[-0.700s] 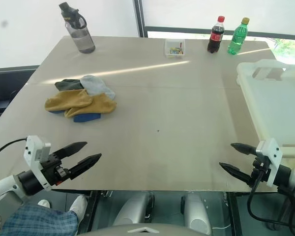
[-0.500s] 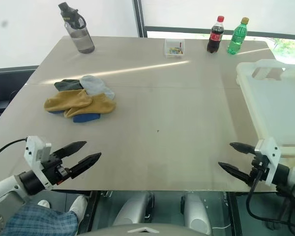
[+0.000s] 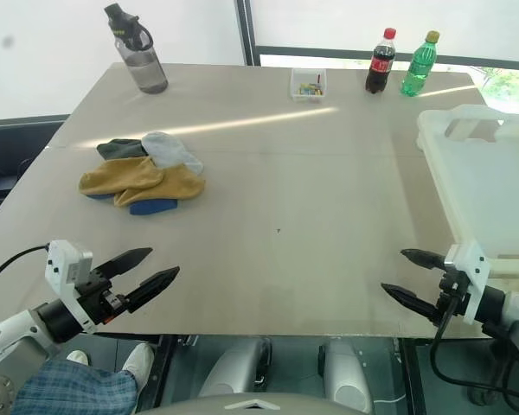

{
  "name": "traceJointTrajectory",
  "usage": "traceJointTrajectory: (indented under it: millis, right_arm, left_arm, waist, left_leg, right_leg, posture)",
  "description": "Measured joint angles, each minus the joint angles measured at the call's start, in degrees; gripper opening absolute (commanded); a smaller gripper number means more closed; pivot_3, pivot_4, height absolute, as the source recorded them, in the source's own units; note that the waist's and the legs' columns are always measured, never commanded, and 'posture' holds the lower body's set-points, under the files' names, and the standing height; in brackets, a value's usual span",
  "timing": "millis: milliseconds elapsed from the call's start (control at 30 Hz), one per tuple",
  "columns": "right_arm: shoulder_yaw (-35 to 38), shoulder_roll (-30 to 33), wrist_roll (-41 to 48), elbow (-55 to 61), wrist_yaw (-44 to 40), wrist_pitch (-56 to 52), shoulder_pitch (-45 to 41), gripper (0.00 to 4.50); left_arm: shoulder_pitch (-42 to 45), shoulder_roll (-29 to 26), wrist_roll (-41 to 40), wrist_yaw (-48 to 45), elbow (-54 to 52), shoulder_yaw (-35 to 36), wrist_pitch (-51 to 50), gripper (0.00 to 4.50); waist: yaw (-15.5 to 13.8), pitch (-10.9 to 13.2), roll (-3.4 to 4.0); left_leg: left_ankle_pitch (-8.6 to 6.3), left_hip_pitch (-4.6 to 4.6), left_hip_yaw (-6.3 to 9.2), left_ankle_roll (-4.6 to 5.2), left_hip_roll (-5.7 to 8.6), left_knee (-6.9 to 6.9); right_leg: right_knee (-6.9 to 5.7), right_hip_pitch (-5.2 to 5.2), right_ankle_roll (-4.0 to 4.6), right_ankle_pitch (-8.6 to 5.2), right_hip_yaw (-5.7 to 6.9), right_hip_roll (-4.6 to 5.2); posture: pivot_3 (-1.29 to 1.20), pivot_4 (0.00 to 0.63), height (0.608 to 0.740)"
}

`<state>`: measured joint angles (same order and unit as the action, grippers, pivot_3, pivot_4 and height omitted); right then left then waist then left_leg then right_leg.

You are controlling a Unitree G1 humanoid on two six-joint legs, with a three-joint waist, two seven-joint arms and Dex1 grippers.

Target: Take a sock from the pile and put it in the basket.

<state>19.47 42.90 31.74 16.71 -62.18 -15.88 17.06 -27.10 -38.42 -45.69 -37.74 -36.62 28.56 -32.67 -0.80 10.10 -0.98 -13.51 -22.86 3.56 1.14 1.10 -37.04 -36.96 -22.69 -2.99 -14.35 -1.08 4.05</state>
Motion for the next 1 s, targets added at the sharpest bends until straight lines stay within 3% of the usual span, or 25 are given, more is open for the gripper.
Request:
traceJointTrajectory:
  millis: [367, 600, 800, 1000]
  right_arm:
    - [-0.75, -0.21, 0.0, 0.82, 0.6, 0.0, 0.1, 4.39]
    - [-3.96, -2.2, 0.58, 6.21, 3.19, -0.2, -4.38, 4.39]
    - [-6.55, -6.5, 1.24, 11.68, 8.72, 0.18, -12.1, 4.39]
    - [-7.86, -6.85, 1.29, 13.35, 11.23, -1.27, -13.66, 4.39]
  left_arm:
    - [0.42, 0.7, 1.07, -0.69, 0.0, -1.21, 0.48, 4.37]
    - [7.7, 2.1, 1.99, 2.07, 1.12, -3.81, 0.52, 4.37]
    - [16.49, 2.75, 9.05, 7.67, 6.42, -7.74, 0.97, 4.37]
    - [25.25, -1.38, 24.33, 11.29, 14.55, -10.6, 9.26, 4.37]
  waist:
    - [-0.01, 0.0, 0.0]
    - [0.06, -0.01, 0.02]
    - [-0.1, -0.01, -0.02]
    - [-0.06, 0.0, -0.03]
  left_leg:
    - [0.0, 0.0, 0.0, 0.0, 0.0, 0.0]
    - [0.01, 0.06, 0.01, 0.0, -0.01, -0.04]
    - [0.01, 0.0, 0.07, 0.0, 0.06, -0.05]
    - [0.01, -0.01, 0.09, 0.0, 0.1, -0.03]
  right_leg:
    - [0.0, 0.0, 0.0, 0.0, 0.01, -0.01]
    - [-0.08, 0.02, 0.0, 0.03, 0.0, -0.07]
    - [-0.08, 0.01, -0.11, 0.11, 0.03, -0.29]
    - [-0.07, -0.01, -0.19, 0.18, 0.05, -0.27]
  posture:
    - [0.0, 0.15, 0.74]
    - [0.0, 0.15, 0.74]
    - [0.0, 0.15, 0.74]
    - [0.0, 0.15, 0.74]
